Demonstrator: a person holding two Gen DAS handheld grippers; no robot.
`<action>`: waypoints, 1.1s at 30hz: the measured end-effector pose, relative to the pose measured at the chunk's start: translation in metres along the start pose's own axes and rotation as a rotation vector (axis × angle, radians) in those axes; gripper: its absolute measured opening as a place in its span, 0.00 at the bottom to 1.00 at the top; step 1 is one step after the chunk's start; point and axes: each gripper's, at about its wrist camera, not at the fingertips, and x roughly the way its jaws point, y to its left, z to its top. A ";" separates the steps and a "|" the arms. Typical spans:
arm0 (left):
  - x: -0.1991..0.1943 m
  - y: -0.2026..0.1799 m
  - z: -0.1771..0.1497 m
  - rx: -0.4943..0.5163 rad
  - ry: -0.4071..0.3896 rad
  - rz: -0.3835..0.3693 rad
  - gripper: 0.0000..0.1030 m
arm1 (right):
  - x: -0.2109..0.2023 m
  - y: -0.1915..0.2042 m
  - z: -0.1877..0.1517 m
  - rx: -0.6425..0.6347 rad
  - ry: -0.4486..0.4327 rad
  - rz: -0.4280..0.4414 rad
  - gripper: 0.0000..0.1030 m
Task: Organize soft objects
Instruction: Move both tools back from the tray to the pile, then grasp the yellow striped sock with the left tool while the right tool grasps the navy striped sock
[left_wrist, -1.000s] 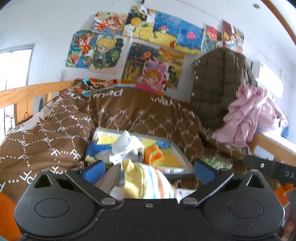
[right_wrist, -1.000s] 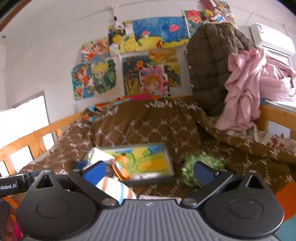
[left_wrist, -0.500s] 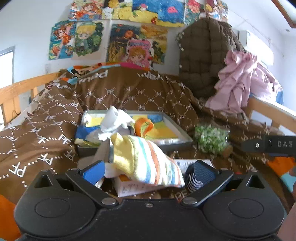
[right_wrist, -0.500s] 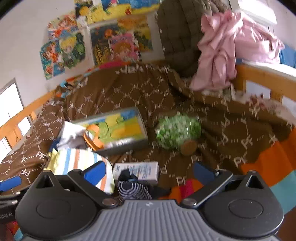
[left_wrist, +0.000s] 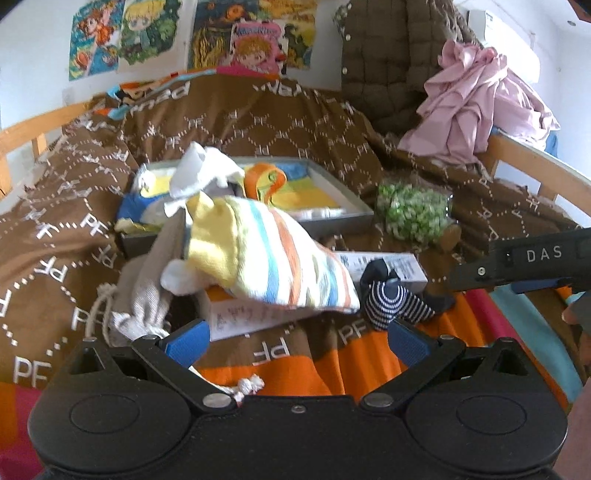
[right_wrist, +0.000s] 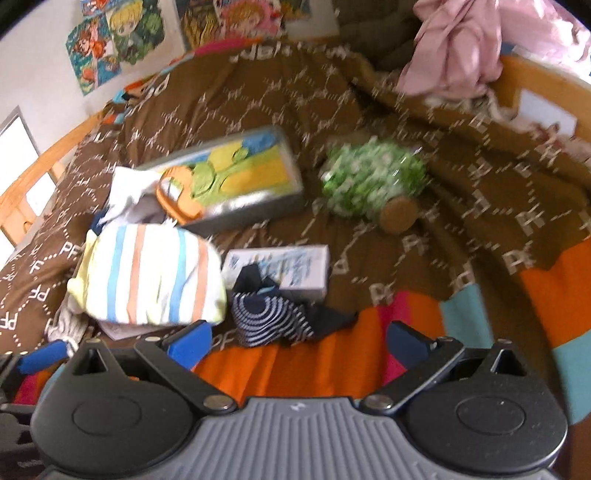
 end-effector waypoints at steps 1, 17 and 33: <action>0.003 0.000 -0.001 -0.004 0.011 -0.003 0.99 | 0.004 0.000 0.001 0.002 0.014 0.005 1.00; 0.027 0.014 -0.002 -0.146 0.072 0.021 0.99 | 0.073 -0.009 0.028 0.001 0.184 0.043 1.00; 0.032 0.029 0.004 -0.320 -0.075 0.007 0.92 | 0.105 -0.012 0.034 0.123 0.220 0.088 0.97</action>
